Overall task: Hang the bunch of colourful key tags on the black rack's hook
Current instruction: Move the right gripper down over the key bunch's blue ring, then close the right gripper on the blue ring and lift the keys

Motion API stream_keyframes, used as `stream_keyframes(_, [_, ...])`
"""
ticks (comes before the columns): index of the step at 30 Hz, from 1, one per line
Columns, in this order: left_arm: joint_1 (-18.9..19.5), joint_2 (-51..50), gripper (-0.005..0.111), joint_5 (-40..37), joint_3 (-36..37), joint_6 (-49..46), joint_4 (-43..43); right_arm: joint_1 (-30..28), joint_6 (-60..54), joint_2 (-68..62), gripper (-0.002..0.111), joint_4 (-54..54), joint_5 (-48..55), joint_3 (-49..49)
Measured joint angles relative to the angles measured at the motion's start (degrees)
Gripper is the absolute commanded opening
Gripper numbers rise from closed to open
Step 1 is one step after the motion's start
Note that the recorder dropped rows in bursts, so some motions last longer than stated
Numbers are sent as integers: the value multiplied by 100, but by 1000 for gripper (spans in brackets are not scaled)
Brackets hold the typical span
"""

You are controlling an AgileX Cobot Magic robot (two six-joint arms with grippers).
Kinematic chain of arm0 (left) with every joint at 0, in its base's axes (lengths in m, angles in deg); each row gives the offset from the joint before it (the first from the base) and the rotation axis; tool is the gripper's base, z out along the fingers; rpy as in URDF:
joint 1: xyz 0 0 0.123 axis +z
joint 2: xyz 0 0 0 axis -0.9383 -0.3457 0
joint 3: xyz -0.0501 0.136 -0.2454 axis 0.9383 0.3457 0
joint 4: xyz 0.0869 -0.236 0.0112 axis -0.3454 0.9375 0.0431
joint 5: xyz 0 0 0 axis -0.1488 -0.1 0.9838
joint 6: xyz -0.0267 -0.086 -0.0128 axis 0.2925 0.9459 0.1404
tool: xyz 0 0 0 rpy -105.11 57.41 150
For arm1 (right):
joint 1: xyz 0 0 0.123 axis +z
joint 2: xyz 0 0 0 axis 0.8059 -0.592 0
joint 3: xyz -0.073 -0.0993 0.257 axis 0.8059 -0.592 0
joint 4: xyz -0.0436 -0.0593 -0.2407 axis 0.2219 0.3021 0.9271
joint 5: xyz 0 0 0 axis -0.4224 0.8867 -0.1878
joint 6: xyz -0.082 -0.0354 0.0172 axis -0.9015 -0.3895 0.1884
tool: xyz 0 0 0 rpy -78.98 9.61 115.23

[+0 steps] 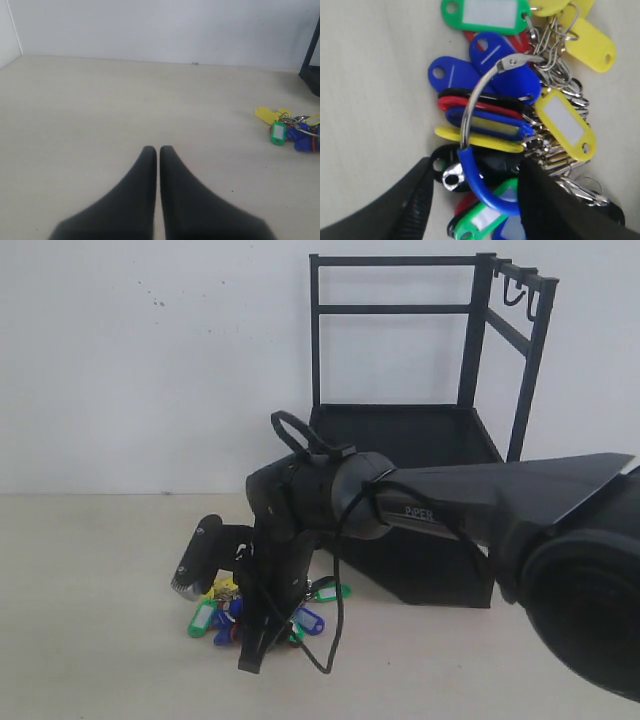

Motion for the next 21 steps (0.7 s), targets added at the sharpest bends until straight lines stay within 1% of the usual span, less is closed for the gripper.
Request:
stream_keyframes(2, [0, 0, 4, 0, 0, 0, 0, 0, 0, -105, 48, 9, -110, 0])
stream_keyframes(3, [0, 0, 4, 0, 0, 0, 0, 0, 0, -186, 42, 9, -199, 0])
stream_keyframes(4, [0, 0, 4, 0, 0, 0, 0, 0, 13, -198, 26, 9, -254, 0])
stream_keyframes(5, [0, 0, 4, 0, 0, 0, 0, 0, 126, -220, 15, -2, -346, 0])
stream_keyframes(6, [0, 0, 4, 0, 0, 0, 0, -12, 188, -233, 0, -2, -375, 0])
stream_keyframes(10, [0, 0, 4, 0, 0, 0, 0, -64, 572, -183, 0, 44, -228, 14])
stream_keyframes(12, [0, 0, 4, 0, 0, 0, 0, -64, 679, 111, 0, 2, -43, 4])
stream_keyframes(16, [0, 0, 4, 0, 0, 0, 0, -64, 765, 772, 0, -32, -28, 4])
stream_keyframes(21, [0, 0, 4, 0, 0, 0, 0, -64, 1172, 1105, 0, -58, 39, 4])
